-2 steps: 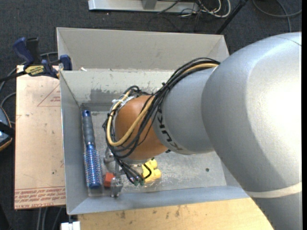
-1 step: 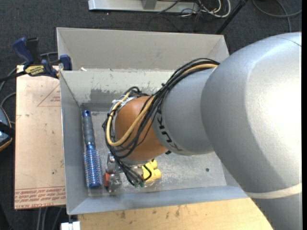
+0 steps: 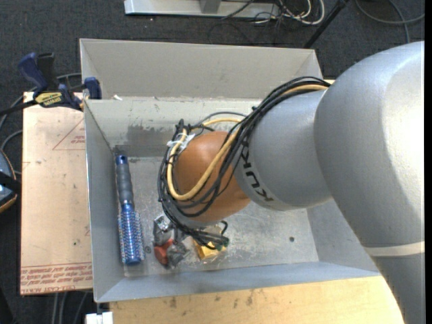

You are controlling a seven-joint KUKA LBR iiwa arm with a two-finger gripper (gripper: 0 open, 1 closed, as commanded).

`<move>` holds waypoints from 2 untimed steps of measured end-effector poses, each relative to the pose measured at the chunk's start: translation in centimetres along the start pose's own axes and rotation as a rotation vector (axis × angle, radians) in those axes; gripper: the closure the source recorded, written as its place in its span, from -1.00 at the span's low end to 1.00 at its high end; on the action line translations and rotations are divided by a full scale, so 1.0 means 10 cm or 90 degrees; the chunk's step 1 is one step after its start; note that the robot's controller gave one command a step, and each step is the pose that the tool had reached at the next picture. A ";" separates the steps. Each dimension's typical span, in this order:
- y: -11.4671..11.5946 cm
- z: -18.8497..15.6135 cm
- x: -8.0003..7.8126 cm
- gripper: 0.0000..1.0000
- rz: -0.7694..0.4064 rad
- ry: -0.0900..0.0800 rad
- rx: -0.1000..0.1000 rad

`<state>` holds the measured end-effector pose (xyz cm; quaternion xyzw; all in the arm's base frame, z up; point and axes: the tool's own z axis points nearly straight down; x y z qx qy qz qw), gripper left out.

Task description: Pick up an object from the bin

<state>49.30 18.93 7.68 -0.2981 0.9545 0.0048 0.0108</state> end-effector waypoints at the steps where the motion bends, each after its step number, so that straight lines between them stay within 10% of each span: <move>1: -0.12 -1.20 0.04 1.00 -0.168 0.010 0.001; 2: -0.14 -3.13 -0.06 1.00 -0.337 0.009 0.001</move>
Offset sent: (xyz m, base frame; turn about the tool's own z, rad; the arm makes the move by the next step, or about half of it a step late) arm -0.0006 -0.0148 0.1166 -0.2671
